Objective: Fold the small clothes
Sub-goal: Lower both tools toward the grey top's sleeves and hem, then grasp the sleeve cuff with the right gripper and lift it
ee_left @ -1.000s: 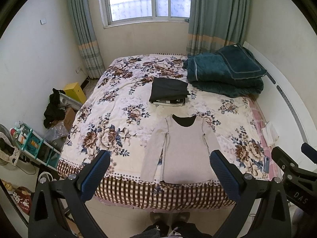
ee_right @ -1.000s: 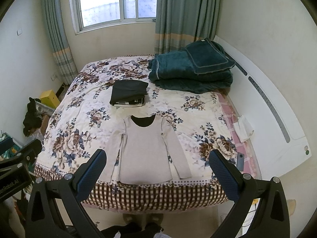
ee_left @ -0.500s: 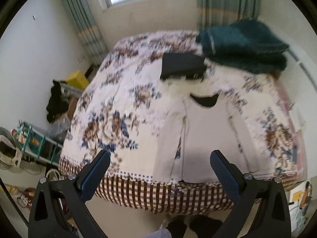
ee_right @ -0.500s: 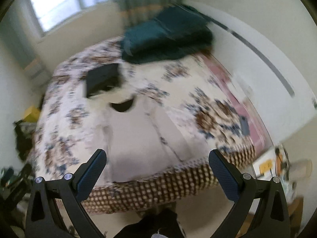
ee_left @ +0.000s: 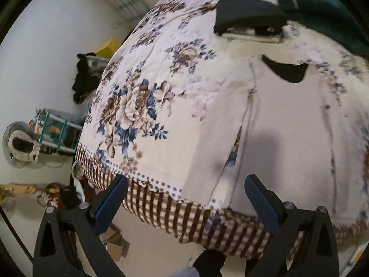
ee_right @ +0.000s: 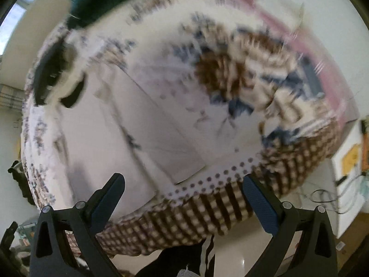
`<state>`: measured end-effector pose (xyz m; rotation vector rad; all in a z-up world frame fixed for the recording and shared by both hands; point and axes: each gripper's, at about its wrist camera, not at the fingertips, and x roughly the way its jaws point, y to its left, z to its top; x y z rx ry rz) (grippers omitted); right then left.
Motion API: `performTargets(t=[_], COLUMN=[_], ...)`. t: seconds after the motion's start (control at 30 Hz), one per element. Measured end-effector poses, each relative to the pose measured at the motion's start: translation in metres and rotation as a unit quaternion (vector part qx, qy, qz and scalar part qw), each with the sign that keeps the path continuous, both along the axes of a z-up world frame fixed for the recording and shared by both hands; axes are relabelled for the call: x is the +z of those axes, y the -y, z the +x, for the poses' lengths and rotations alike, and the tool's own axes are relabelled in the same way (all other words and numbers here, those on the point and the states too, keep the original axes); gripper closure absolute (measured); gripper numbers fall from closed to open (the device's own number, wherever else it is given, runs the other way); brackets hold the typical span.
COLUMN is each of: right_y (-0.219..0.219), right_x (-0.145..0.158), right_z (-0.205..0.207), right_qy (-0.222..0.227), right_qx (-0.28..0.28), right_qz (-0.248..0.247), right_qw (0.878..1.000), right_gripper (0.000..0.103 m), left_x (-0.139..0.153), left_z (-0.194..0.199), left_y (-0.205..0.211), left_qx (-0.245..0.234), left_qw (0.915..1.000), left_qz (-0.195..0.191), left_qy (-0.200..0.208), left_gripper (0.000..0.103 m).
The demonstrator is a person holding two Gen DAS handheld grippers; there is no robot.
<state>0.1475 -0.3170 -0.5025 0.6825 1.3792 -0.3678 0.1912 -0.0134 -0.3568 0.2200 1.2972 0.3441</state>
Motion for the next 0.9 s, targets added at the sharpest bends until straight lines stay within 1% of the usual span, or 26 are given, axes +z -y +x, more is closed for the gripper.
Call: performTargets(t=[0.1,0.17,0.2,0.23,0.3,0.33,0.37,0.4,0.43,0.53,0.63,0.7,0.77,0.8,0.87,0.9], right_y=[0.009,0.009,0.003,0.001,-0.005,-0.009,-0.011,-0.013,-0.012,-0.001,0.023,0.039,0.054,0.062,0.076,0.086], right_x=[-0.07,-0.117,-0.125,-0.144,-0.164,-0.173,-0.176,-0.176,-0.173,-0.152,-0.137,-0.135,-0.137,-0.136,-0.15,-0.152], right_z=[0.006,0.01,0.008,0.008,0.007,0.007,0.007,0.006,0.003,-0.008,-0.018,-0.021,-0.026,-0.023,-0.019,-0.012], right_qy=[-0.021,-0.037,-0.043,-0.043,-0.046,-0.046,-0.046,-0.037,-0.021,0.003,0.013,0.007,-0.001,-0.005,-0.02,-0.027], right_qx=[-0.009,-0.019,-0.024,-0.034,-0.042,-0.043,-0.041,-0.04,-0.044,-0.053,-0.058,-0.057,-0.06,-0.061,-0.069,-0.08], right_qz=[0.041,0.069,0.08,0.101,0.118,0.125,0.124,0.125,0.119,0.107,0.085,0.067,0.047,0.043,0.041,0.047], right_qw=[0.999,0.997,0.996,0.993,0.991,0.99,0.99,0.991,0.992,0.993,0.995,0.996,0.997,0.997,0.997,0.995], right_gripper=[0.004,0.014,0.017,0.023,0.043,0.065,0.086,0.094,0.094,0.095,0.095,0.095,0.095,0.095,0.094,0.093], left_x=[-0.038,-0.065,-0.077,-0.086,-0.105,-0.113,-0.119,-0.125,-0.13,-0.137,-0.141,-0.146,-0.153,-0.156,-0.168,-0.174], left_z=[0.011,0.017,0.018,0.021,0.022,0.023,0.024,0.024,0.024,0.024,0.024,0.025,0.026,0.027,0.03,0.032], left_y=[0.008,0.017,0.021,0.025,0.032,0.036,0.039,0.043,0.047,0.056,0.064,0.068,0.072,0.074,0.079,0.08], left_qx=[0.017,0.017,0.016,0.016,0.013,0.01,0.005,-0.001,-0.007,-0.016,-0.024,-0.03,-0.036,-0.041,-0.054,-0.058], left_qw=[0.9997,0.9994,0.9992,0.999,0.9984,0.9981,0.9979,0.9976,0.9972,0.9968,0.9964,0.9958,0.9955,0.9954,0.9951,0.9953], left_qz=[-0.012,-0.006,-0.005,-0.005,-0.011,-0.015,-0.016,-0.019,-0.023,-0.036,-0.047,-0.056,-0.067,-0.069,-0.07,-0.066], left_qy=[-0.013,-0.028,-0.036,-0.042,-0.054,-0.058,-0.063,-0.067,-0.071,-0.07,-0.065,-0.066,-0.056,-0.052,-0.043,-0.041], left_gripper=[0.0,0.0,0.0,0.0,0.0,0.0,0.0,0.0,0.0,0.0,0.0,0.0,0.0,0.0,0.0,0.0])
